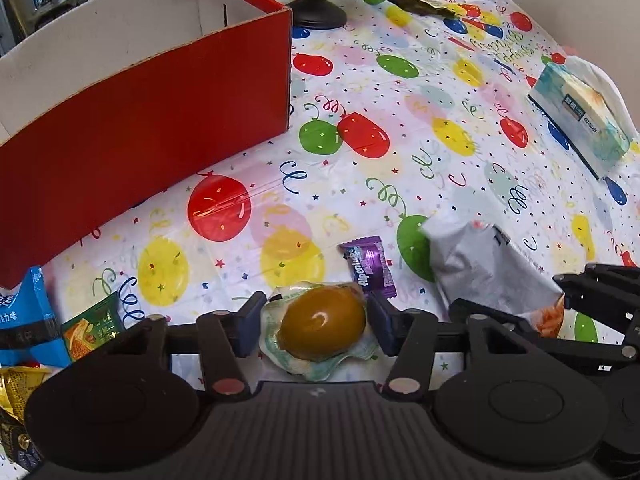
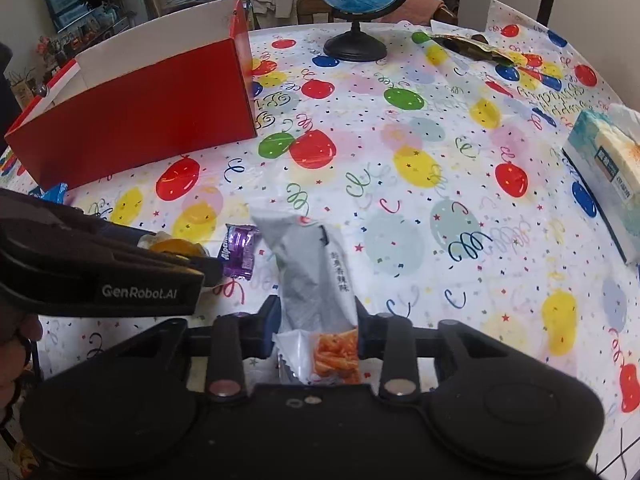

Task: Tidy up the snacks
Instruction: 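Grasp the foil-wrapped egg treat with left tool while right tool grasps white snack bag, then carry both snacks into the red box and release them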

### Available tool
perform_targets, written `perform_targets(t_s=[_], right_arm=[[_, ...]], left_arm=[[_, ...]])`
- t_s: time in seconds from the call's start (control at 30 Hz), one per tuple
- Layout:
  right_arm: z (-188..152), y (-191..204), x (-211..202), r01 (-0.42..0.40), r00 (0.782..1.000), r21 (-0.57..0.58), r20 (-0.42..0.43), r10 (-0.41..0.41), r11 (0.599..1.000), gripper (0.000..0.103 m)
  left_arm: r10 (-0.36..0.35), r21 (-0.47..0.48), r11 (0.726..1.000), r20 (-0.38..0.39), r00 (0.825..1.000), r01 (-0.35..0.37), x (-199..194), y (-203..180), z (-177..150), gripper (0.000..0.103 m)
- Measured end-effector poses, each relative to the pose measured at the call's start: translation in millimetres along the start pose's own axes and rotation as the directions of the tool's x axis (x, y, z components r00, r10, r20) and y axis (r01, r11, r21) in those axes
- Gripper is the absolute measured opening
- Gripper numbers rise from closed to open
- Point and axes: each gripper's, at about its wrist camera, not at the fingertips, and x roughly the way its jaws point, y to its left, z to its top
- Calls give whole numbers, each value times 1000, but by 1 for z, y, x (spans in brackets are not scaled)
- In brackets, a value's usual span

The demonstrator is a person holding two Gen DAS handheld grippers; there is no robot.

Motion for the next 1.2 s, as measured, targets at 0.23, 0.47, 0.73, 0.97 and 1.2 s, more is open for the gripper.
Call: perform_targets(t_s=[0.23, 0.47, 0.73, 0.97, 1.2], right_arm=[[-7, 8, -14, -5, 1000, 11, 21, 5, 1000, 24], [-8, 20, -37, -23, 998, 12, 53, 22, 1000, 23], [-1, 39, -73, -56, 992, 0, 113, 56, 998, 23], [18, 61, -106, -92, 979, -49, 178, 99, 995, 24], [50, 83, -129, -137, 960, -107, 231, 158, 985, 24]], left_arm=[[36, -7, 999, -9, 999, -36, -10, 6, -9, 49], [43, -52, 998, 12, 999, -42, -39, 17, -17, 49], [59, -109, 993, 70, 996, -51, -88, 33, -23, 49], [99, -167, 983, 167, 981, -71, -142, 51, -19, 49], [146, -216, 972, 260, 954, -90, -189, 71, -6, 49]])
